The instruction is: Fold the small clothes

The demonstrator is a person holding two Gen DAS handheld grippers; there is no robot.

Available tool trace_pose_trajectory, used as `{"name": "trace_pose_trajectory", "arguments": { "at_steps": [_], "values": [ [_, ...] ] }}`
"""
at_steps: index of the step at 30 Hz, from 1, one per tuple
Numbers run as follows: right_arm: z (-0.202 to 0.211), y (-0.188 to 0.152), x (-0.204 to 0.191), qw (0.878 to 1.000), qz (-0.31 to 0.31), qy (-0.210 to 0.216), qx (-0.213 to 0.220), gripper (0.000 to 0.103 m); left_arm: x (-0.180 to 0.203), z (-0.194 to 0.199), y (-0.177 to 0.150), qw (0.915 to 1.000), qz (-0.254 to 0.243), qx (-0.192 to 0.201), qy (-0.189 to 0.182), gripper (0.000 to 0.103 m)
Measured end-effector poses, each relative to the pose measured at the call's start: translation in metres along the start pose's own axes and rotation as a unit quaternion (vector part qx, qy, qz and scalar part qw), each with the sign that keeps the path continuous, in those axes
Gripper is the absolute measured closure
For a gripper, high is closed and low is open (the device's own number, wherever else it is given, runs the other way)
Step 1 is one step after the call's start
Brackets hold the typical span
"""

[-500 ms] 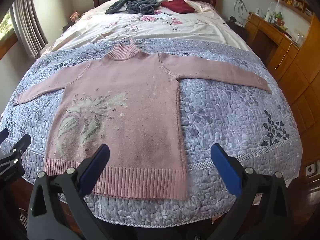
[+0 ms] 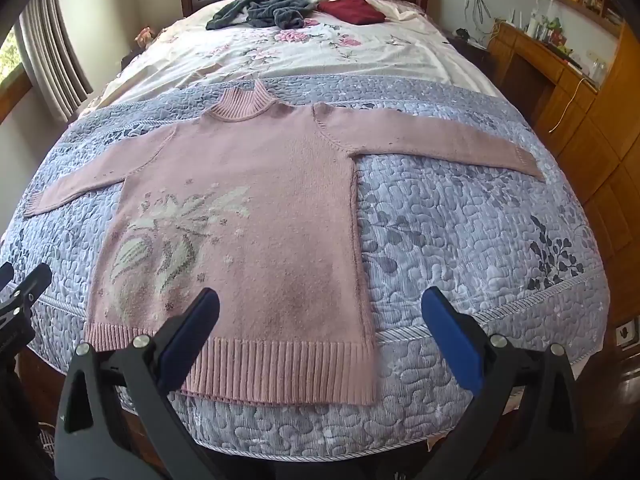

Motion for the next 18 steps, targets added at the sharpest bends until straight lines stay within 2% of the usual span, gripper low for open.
{"name": "trace_pose_trajectory", "arguments": {
  "at_steps": [18],
  "values": [
    [-0.0066, 0.0023, -0.0005, 1.000, -0.005, 0.002, -0.001, 0.003, 0.0010, -0.0045, -0.0006, 0.9999, -0.011, 0.005, 0.008, 0.004]
  ]
}}
Point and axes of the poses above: each gripper's, at about its wrist camera, not at the fingertips, and z roughly against the way its jaws point, x to its right, y to its top, the point moved 8 cm from there along -z, roughly the way its jaws point, and after that the axes turned 4 degrees about y, right-handed, at the moved point
